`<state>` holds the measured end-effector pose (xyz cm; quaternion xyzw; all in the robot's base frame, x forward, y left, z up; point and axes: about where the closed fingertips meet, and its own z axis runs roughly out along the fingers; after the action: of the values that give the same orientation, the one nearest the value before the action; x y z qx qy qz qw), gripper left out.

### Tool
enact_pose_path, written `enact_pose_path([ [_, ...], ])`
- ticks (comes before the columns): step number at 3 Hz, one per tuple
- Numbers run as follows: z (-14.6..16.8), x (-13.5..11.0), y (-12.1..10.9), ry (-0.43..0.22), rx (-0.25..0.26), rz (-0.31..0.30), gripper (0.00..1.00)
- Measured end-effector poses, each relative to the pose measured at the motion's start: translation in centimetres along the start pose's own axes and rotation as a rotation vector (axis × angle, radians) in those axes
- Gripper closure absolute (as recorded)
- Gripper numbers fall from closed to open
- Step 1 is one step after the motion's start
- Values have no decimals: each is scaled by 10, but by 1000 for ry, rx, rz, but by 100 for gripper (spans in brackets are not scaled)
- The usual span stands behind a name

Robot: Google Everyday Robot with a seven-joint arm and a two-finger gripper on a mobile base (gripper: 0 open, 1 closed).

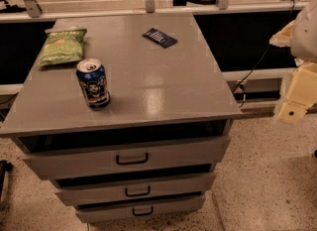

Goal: Move rxbar blueberry near pepsi can

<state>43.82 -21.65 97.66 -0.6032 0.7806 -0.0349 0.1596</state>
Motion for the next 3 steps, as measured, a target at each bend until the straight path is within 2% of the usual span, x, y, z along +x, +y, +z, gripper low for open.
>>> enact_pose_path([
  [1,0,0,0,0,0,0,0],
  [2,12,-14,-18,-64,10,-1,0],
  [3,37,-42,-55,-155,19,1,0],
])
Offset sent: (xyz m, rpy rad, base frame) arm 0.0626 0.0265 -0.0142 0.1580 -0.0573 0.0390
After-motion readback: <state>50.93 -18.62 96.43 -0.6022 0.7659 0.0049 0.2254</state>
